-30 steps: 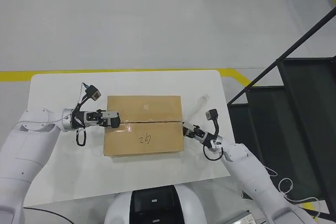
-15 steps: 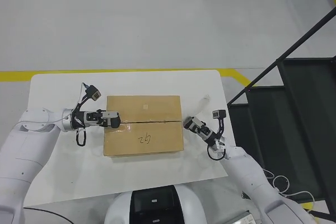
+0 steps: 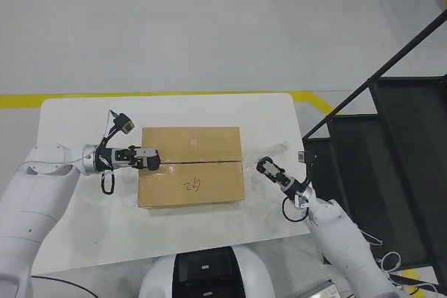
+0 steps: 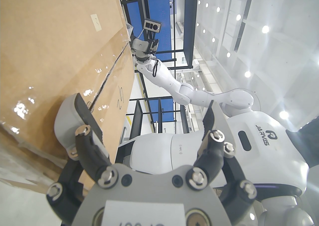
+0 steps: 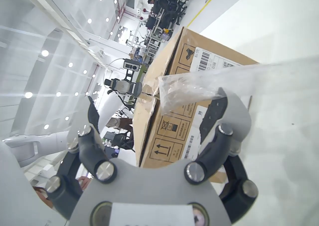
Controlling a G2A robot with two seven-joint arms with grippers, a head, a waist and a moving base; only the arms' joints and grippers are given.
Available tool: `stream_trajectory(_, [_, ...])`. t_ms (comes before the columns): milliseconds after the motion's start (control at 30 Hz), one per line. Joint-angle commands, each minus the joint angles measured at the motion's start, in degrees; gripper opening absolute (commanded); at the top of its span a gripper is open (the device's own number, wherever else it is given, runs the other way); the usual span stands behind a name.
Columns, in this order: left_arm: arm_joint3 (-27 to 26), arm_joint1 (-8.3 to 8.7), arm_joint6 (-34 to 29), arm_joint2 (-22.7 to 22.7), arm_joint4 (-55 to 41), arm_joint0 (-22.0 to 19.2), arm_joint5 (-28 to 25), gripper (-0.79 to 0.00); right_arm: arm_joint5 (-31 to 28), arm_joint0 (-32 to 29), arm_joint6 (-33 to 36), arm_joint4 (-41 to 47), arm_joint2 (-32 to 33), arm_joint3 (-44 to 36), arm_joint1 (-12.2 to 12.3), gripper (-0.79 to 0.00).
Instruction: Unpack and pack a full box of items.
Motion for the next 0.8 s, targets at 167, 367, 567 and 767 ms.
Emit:
stream_trajectory(167, [0.0, 0.0, 0.0, 0.0, 0.0, 0.0, 0.0, 0.0, 11.0, -9.8, -6.9, -10.7, 4.8, -14.4, 0.8, 0.0])
stream_trajectory(367, [0.0, 0.0, 0.0, 0.0, 0.0, 0.0, 0.0, 0.0, 17.9, -8.2, -0.9, -6.7, 1.9, -12.8, 0.6, 0.0])
stream_trajectory(567, [0.0, 0.0, 0.0, 0.0, 0.0, 0.0, 0.0, 0.0, 19.5, -3.5, 4.2, -2.1, -2.5, -7.5, -0.1, 0.0])
stream_trajectory(767, [0.0, 0.0, 0.0, 0.0, 0.0, 0.0, 0.0, 0.0, 15.2, -0.6, 2.9, 0.6, -3.4, -4.1, -0.6, 0.0])
